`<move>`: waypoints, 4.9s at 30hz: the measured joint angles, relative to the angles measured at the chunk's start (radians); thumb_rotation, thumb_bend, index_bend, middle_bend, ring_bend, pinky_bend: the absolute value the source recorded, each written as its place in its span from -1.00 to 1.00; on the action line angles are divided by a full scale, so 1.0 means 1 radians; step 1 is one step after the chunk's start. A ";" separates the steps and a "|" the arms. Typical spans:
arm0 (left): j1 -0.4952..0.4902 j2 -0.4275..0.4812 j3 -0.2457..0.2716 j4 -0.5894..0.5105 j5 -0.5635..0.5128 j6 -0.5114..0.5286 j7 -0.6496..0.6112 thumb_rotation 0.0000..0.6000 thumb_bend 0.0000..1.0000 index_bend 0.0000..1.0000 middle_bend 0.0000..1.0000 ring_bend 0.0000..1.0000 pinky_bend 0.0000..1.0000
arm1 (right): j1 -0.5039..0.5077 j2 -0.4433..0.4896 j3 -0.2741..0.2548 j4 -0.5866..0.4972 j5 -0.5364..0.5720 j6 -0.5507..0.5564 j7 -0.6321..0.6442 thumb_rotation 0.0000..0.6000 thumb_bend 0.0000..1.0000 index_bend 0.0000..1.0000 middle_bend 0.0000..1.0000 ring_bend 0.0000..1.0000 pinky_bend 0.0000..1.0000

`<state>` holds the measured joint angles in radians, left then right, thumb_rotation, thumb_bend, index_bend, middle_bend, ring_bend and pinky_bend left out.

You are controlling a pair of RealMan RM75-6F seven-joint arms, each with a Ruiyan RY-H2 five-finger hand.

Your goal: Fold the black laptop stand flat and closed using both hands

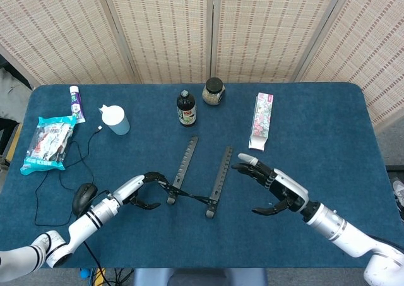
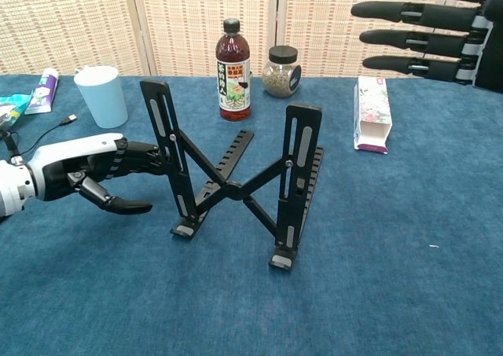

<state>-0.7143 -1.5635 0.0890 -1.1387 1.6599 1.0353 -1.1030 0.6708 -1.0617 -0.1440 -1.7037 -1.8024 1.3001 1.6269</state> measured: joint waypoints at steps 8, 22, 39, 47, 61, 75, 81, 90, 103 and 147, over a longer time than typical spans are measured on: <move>0.009 0.006 0.016 0.008 -0.003 0.006 -0.020 1.00 -0.56 -0.36 -0.45 -0.73 -0.90 | 0.002 -0.003 0.002 -0.003 0.001 -0.005 -0.004 1.00 -0.78 -1.00 -0.70 -0.93 -0.90; -0.009 0.002 0.012 0.007 -0.004 0.000 -0.032 1.00 -0.56 -0.36 -0.45 -0.73 -0.90 | -0.005 -0.003 -0.001 -0.007 -0.003 0.001 -0.010 1.00 -0.78 -1.00 -0.70 -0.93 -0.90; -0.012 0.006 0.029 -0.012 0.003 0.000 -0.034 1.00 -0.56 -0.36 -0.45 -0.73 -0.90 | -0.009 -0.006 -0.003 0.004 -0.003 0.006 0.000 1.00 -0.78 -1.00 -0.70 -0.93 -0.90; -0.012 0.014 0.026 -0.019 0.003 0.010 -0.024 1.00 -0.56 -0.36 -0.45 -0.73 -0.88 | -0.010 -0.005 -0.001 0.006 -0.004 0.007 -0.013 1.00 -0.78 -1.00 -0.70 -0.93 -0.90; 0.021 0.107 -0.031 -0.079 -0.048 0.078 0.169 1.00 -0.56 -0.39 -0.45 -0.74 -0.88 | -0.010 0.049 0.011 -0.065 0.017 -0.066 -0.377 1.00 -0.70 -1.00 -0.77 -1.00 -0.90; 0.090 0.233 -0.062 -0.205 -0.106 0.132 0.471 1.00 -0.56 -0.47 -0.58 -0.87 -0.88 | 0.019 0.055 0.063 -0.194 0.154 -0.258 -0.709 1.00 -0.81 -1.00 -0.80 -1.00 -0.90; 0.121 0.258 -0.080 -0.237 -0.127 0.161 0.610 1.00 -0.56 -0.48 -0.59 -0.87 -0.91 | 0.041 -0.002 0.111 -0.218 0.222 -0.315 -0.777 1.00 -0.80 -1.00 -0.80 -1.00 -0.90; 0.160 0.285 -0.105 -0.277 -0.137 0.199 0.691 1.00 -0.56 -0.48 -0.59 -0.88 -0.92 | 0.067 -0.082 0.165 -0.229 0.324 -0.378 -0.911 1.00 -0.78 -1.00 -0.80 -1.00 -0.90; 0.179 0.305 -0.123 -0.302 -0.121 0.215 0.735 1.00 -0.56 -0.48 -0.59 -0.88 -0.92 | 0.070 -0.218 0.239 -0.177 0.522 -0.386 -1.178 1.00 -0.70 -1.00 -0.80 -1.00 -0.90; -0.011 0.199 -0.165 -0.091 -0.105 -0.048 1.051 1.00 -0.56 -0.47 -0.60 -0.87 -0.92 | -0.070 -0.092 0.240 -0.067 0.257 -0.176 -1.822 1.00 -0.87 -1.00 -0.90 -1.00 -1.00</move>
<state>-0.7250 -1.3649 -0.0757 -1.2300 1.5548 0.9871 -0.0522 0.6010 -1.1541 0.0963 -1.7706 -1.5455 1.1244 -0.1952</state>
